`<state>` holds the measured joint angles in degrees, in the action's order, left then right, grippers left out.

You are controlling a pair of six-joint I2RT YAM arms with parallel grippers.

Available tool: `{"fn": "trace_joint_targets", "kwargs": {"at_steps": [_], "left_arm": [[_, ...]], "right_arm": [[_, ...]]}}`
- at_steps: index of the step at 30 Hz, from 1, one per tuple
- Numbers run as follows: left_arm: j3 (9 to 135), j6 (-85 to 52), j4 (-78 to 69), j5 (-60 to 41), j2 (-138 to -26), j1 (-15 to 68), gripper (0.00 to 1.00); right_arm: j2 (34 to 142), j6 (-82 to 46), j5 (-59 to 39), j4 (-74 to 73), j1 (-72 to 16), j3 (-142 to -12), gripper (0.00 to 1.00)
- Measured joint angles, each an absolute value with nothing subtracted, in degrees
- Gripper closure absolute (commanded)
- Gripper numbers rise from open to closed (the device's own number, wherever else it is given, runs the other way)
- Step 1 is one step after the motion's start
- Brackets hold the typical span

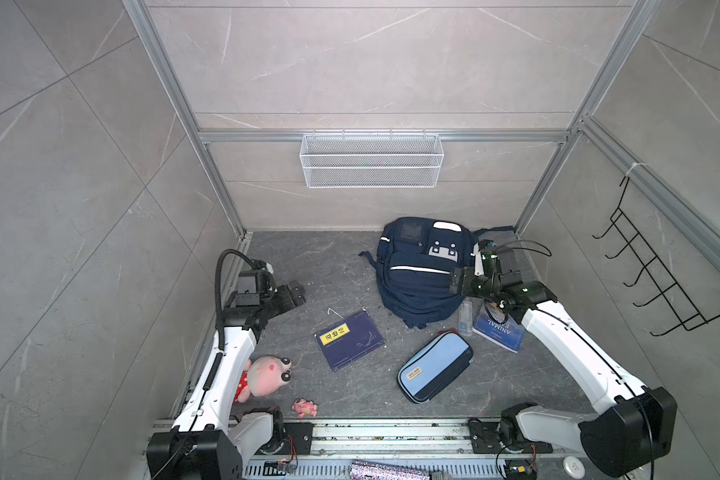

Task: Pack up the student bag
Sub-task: 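Reach both grippers forward toward the top of the navy backpack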

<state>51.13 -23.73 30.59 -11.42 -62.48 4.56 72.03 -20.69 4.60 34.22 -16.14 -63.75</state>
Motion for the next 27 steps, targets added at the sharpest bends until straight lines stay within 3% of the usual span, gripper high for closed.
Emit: {"fn": "trace_joint_targets", "kwargs": {"at_steps": [8, 15, 27], "left_arm": [[55.2, -33.5, 36.5, -12.4, -64.4, 24.1, 0.00], [67.5, -40.8, 39.7, -7.3, -77.4, 38.0, 0.05], [94.2, -34.9, 43.2, -6.5, -103.5, 42.2, 0.11]], "right_arm": [[73.2, -24.5, -2.1, 37.9, -15.6, -63.3, 0.00], [75.8, -25.4, -12.1, 36.2, -7.3, -61.9, 0.00], [79.6, -27.5, -18.2, 35.0, -1.4, -62.0, 0.01]]}}
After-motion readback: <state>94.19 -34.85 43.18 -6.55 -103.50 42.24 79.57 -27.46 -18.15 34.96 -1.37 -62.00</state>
